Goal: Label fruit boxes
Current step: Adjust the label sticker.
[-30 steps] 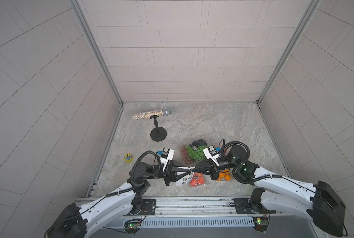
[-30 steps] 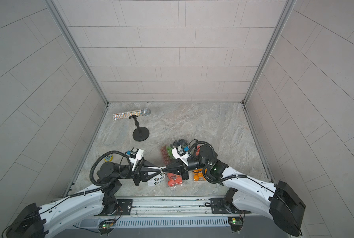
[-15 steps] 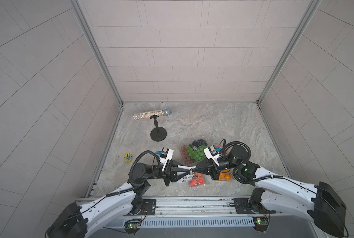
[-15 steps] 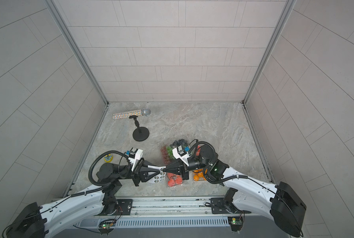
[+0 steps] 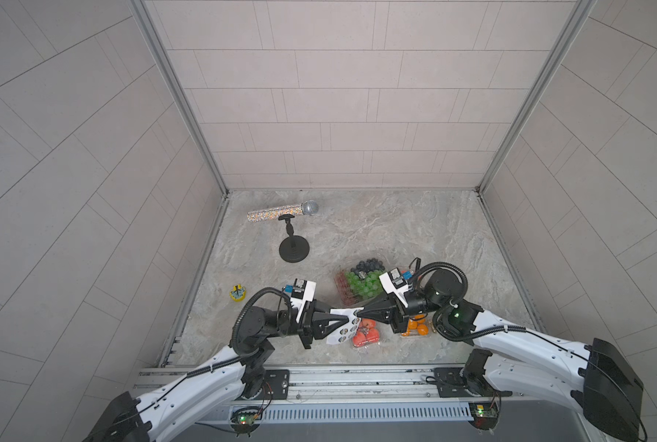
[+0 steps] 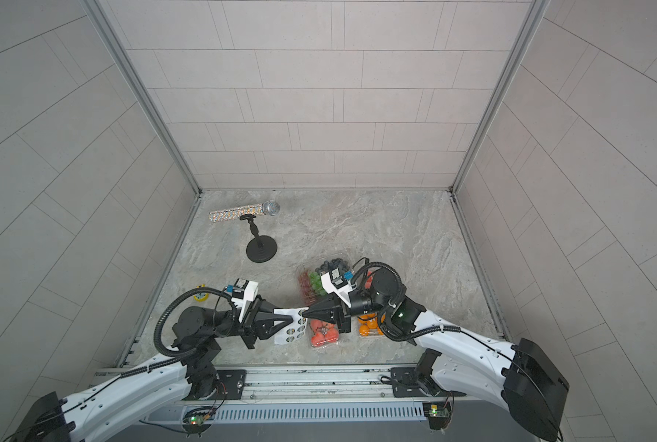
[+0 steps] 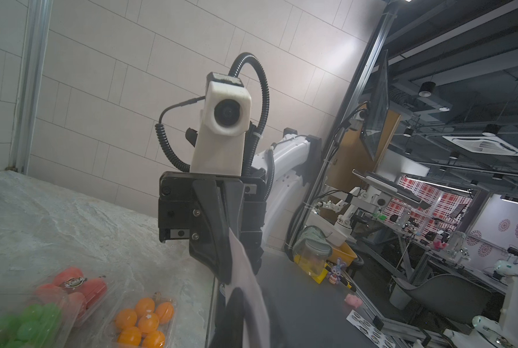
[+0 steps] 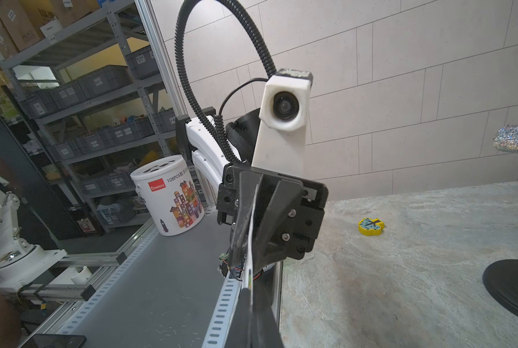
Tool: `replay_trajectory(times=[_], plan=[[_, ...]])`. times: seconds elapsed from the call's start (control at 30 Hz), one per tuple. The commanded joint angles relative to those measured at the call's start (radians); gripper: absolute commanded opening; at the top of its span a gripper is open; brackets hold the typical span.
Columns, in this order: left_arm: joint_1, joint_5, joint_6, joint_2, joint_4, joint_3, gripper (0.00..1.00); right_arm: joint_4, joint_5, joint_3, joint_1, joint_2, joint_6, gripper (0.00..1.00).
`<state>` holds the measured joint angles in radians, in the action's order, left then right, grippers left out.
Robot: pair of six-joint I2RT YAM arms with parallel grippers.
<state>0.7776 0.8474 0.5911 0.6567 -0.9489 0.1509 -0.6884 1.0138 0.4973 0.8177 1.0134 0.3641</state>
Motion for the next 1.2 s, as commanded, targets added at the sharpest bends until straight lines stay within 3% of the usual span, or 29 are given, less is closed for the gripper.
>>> replay_trajectory(times=[0.0,0.07,0.47,0.87,1.17], plan=[[0.005,0.003,-0.022,0.009,-0.009,0.012,0.06,-0.047,0.030,0.010,-0.001,0.008,0.012,0.00],[0.005,0.001,-0.025,0.025,-0.014,0.015,0.00,-0.051,0.036,0.010,-0.002,0.012,0.013,0.00],[0.005,0.007,-0.016,0.064,-0.034,0.024,0.00,-0.077,0.059,0.007,0.000,0.019,0.029,0.00],[0.005,0.049,0.026,0.034,-0.089,0.013,0.00,0.081,-0.015,0.032,0.001,0.009,-0.070,0.00],[0.005,0.000,-0.017,0.055,-0.005,0.030,0.00,0.001,0.029,0.006,0.001,-0.006,-0.025,0.00]])
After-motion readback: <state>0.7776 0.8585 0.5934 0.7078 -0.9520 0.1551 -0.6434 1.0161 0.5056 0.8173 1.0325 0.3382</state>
